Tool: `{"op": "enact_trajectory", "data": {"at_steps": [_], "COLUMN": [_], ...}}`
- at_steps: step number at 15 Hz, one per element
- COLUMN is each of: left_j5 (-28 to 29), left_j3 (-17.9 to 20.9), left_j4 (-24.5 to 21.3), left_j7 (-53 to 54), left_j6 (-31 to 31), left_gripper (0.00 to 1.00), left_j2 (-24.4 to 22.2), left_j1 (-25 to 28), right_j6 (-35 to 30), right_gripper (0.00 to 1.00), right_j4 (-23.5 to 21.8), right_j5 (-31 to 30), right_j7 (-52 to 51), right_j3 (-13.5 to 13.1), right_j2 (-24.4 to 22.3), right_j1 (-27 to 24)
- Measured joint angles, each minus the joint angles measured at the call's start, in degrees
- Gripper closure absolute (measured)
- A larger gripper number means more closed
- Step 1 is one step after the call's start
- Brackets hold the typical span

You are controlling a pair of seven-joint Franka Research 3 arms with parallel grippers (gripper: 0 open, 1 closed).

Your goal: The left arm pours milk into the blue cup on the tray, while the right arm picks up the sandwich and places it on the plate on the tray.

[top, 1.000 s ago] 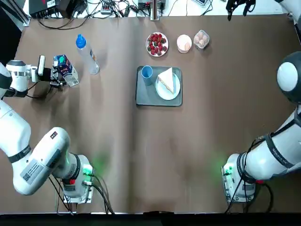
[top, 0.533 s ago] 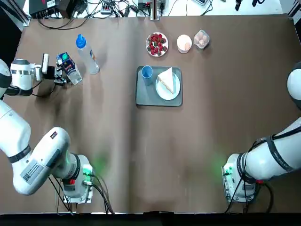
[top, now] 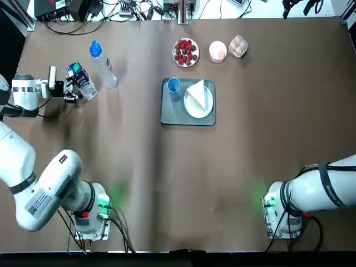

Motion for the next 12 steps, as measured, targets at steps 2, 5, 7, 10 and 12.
{"op": "enact_trajectory", "data": {"at_steps": [2,5,7,10,12], "left_j5": [-0.12,-1.44,-1.99,-2.84,-3.41], "left_j3": [-0.5,-0.94,-0.92,-0.92,-0.97], "left_j4": [-0.63,-2.2,-4.01,-6.89,-7.7], "left_j7": [0.0,0.0,0.0,0.08,0.09], "left_j6": [0.0,0.0,0.39,1.82,2.87], "left_gripper": [0.0,0.0,0.0,0.0,0.0], "left_j2": [-0.17,-0.4,-1.16,-3.05,-3.92], "left_j1": [-0.01,-0.05,0.34,1.32,1.43], "right_j6": [0.17,0.37,0.43,0.17,0.13], "right_gripper": [0.0,0.0,0.0,0.0,0.0], "right_j4": [-0.15,-0.15,-0.15,-0.15,-0.15], "right_j5": [0.06,0.29,0.5,0.63,0.67], "right_j7": [0.1,0.11,0.1,0.1,0.1], "right_j3": [-0.03,-0.06,-0.07,-0.05,-0.05], "right_j2": [-0.86,-1.27,-1.28,-1.28,-1.28], "right_j1": [-0.66,-1.67,-2.14,-2.2,-2.2]}}
